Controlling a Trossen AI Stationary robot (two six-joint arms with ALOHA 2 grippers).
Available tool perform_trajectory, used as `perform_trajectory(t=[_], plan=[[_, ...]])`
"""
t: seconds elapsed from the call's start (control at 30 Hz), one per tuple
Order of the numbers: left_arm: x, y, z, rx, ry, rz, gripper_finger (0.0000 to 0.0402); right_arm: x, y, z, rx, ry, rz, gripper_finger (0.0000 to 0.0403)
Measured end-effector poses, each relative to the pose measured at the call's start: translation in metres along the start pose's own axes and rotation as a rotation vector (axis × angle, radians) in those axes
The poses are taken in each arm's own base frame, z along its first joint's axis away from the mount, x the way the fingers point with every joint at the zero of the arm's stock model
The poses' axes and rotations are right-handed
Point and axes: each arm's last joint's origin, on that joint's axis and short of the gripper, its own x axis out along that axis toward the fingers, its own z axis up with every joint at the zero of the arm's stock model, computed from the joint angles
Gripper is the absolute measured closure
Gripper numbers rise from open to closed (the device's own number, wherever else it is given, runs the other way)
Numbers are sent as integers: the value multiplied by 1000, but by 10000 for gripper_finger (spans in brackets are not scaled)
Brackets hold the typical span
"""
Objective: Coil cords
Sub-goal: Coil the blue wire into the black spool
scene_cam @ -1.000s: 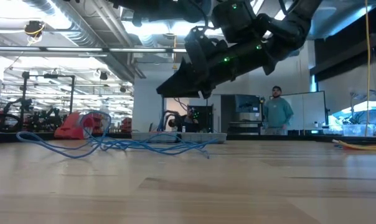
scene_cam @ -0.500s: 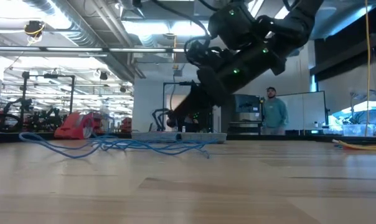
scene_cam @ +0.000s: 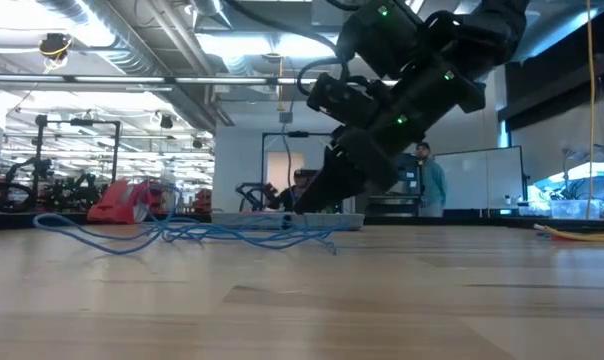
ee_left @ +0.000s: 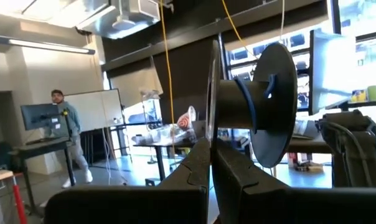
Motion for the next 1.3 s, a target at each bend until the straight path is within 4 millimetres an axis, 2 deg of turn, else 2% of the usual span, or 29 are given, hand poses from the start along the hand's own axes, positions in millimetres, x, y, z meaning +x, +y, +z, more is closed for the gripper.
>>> perform_trajectory(t=[0.13,0.23,0.47,0.6,0.7,0.8,1.03,1.13,1.3], plan=[[0,-1,-4,16,37,-13,400,-2,-1,1,27,4,-3,363],[1,-4,-10,29,78,-27,400,-15,-4,9,26,3,-4,323],[1,-6,-15,34,116,-39,400,-83,-17,33,32,57,68,247],[1,-8,-21,28,139,-46,400,-125,-26,38,41,86,66,231],[-2,-11,-35,24,177,-55,400,-140,-31,35,43,63,20,229],[-4,-17,-55,19,215,-62,400,-137,-32,28,43,-24,-34,229],[-2,-30,-90,-36,132,-34,400,-108,-29,7,30,-377,-186,229],[2,-33,-96,-21,117,-27,400,-98,-28,7,10,-462,-213,229],[3,-34,-95,-16,100,-7,400,-81,-34,7,1,-433,-280,229]])
